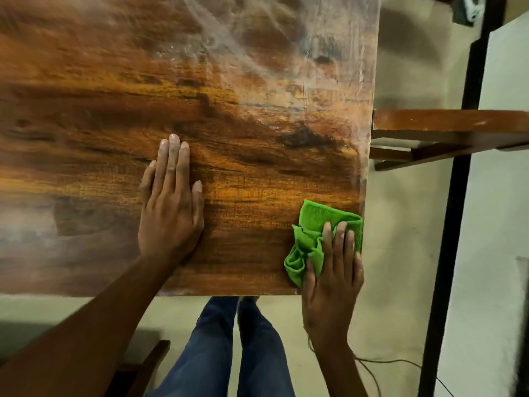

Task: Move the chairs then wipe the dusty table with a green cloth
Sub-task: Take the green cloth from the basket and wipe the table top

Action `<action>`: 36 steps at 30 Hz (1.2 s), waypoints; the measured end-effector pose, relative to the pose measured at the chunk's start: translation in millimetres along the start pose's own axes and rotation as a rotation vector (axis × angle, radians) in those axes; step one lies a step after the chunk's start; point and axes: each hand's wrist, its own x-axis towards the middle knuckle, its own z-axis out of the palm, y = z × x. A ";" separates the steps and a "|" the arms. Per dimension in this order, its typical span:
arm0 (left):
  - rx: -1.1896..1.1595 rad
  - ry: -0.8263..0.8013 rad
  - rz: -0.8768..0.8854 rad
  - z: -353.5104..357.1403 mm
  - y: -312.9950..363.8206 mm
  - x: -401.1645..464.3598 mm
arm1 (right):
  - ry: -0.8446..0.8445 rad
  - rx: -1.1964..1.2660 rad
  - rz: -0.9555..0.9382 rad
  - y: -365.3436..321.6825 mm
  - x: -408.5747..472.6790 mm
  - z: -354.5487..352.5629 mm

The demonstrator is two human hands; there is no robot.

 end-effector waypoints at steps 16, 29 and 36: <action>0.016 -0.009 0.012 3.6 -4.0 1.2 | 0.052 0.022 -0.314 -0.6 182.2 -31.1; 0.034 0.011 0.019 0.6 -3.3 0.5 | -0.180 -0.079 -0.635 10.5 143.3 -32.1; 0.022 0.091 0.024 3.9 2.3 -2.0 | -0.163 -0.212 -1.036 -25.0 226.2 -30.0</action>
